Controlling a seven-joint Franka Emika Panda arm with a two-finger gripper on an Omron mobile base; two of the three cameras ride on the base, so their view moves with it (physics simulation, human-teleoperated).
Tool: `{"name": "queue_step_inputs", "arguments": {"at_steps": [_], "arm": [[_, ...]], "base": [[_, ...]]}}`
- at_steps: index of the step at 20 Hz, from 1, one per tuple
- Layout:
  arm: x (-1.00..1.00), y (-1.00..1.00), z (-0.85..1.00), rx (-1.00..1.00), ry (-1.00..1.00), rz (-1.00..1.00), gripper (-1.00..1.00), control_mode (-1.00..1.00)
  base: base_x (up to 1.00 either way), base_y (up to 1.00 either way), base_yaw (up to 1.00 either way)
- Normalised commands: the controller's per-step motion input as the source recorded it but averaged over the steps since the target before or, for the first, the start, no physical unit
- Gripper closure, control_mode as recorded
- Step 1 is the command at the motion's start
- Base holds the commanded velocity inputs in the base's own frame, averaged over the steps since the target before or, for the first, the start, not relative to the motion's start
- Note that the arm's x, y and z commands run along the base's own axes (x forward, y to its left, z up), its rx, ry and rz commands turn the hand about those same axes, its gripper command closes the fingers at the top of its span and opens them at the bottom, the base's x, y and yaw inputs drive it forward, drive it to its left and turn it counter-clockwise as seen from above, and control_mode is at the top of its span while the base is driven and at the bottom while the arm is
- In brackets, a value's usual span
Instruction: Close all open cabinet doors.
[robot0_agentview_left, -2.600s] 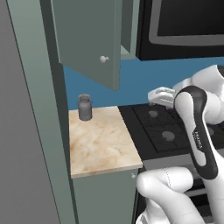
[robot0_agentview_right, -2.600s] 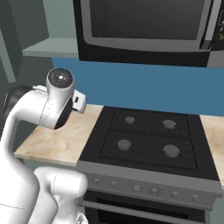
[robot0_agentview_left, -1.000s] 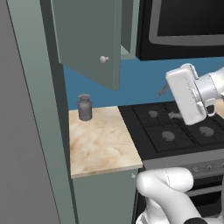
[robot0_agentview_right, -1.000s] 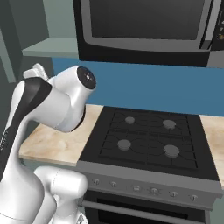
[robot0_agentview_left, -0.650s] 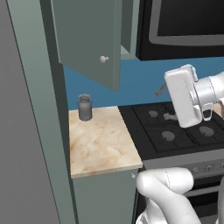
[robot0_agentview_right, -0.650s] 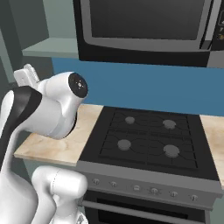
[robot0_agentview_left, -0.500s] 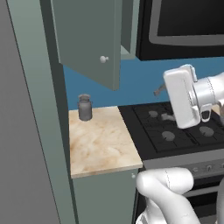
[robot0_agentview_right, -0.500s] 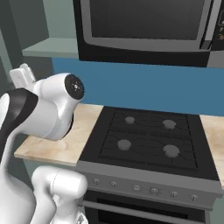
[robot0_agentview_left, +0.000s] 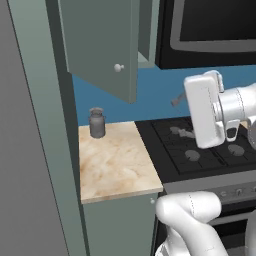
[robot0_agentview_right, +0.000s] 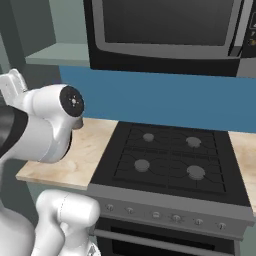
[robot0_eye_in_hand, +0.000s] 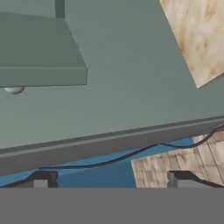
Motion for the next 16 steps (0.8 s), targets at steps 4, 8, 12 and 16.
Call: {"name": "queue_step_inputs", "arguments": {"at_steps": [4, 8, 12, 16], "arm": [[-0.13, 0.15, 0.16, 0.01, 0.0, 0.0, -1.0, -1.0], [-0.11, 0.17, 0.14, 0.0, 0.0, 0.0, -1.0, -1.0], [-0.14, 0.16, 0.11, 0.0, 0.0, 0.0, -1.0, -1.0], [-0.08, 0.18, 0.1, 0.0, 0.0, 0.0, -1.0, -1.0]], "base": [[0.0, 0.0, 0.0], [0.0, 0.0, 0.0], [0.0, 0.0, 0.0], [0.0, 0.0, 0.0]]}}
